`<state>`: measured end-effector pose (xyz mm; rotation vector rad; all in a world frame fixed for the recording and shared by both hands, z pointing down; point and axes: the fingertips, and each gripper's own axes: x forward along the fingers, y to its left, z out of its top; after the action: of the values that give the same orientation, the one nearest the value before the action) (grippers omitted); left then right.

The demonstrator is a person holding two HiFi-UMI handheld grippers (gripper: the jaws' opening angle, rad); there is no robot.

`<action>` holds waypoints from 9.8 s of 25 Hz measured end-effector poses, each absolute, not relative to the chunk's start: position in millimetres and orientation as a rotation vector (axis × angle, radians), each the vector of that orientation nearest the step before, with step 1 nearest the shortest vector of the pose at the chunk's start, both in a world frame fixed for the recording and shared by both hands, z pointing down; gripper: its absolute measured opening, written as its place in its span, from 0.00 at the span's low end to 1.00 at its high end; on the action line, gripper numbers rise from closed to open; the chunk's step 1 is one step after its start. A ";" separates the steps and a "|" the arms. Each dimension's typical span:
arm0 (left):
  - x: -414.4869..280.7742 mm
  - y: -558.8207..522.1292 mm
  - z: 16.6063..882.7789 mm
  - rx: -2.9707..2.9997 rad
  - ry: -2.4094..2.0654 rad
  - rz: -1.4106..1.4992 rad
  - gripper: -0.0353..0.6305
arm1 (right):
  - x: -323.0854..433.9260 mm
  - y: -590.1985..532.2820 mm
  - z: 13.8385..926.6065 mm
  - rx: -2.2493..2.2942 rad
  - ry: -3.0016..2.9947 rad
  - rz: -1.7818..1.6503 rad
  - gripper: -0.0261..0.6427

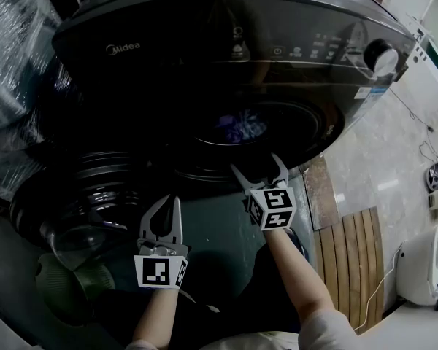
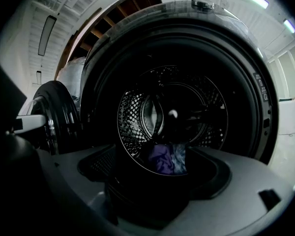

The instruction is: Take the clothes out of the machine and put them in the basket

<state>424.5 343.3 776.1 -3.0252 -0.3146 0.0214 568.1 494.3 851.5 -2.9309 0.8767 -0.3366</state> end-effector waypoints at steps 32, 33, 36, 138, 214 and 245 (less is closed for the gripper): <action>395.2 348.4 784.5 -3.007 -0.374 -0.054 0.08 | 682.2 433.3 901.0 -2.927 0.940 -0.541 0.69; 394.5 347.6 784.6 -3.013 -0.370 -0.056 0.08 | 684.8 432.3 901.8 -2.931 0.938 -0.546 0.69; 393.6 345.9 785.6 -3.024 -0.364 -0.061 0.08 | 693.6 429.0 901.9 -2.952 0.941 -0.543 0.69; 407.3 362.6 748.7 -3.109 -0.380 0.050 0.08 | 500.8 525.4 813.6 -2.955 0.902 -0.167 0.07; 361.8 321.7 342.9 -3.179 -0.306 -0.213 0.08 | 394.8 508.3 355.0 -2.740 0.962 -0.466 0.07; 270.9 359.3 183.0 -3.192 -0.110 -0.150 0.08 | 329.8 540.5 175.8 -2.665 1.193 -0.230 0.07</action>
<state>270.9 359.3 183.0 -3.1915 -0.1102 -0.1499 329.8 540.5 175.8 -2.6654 1.1934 -0.2304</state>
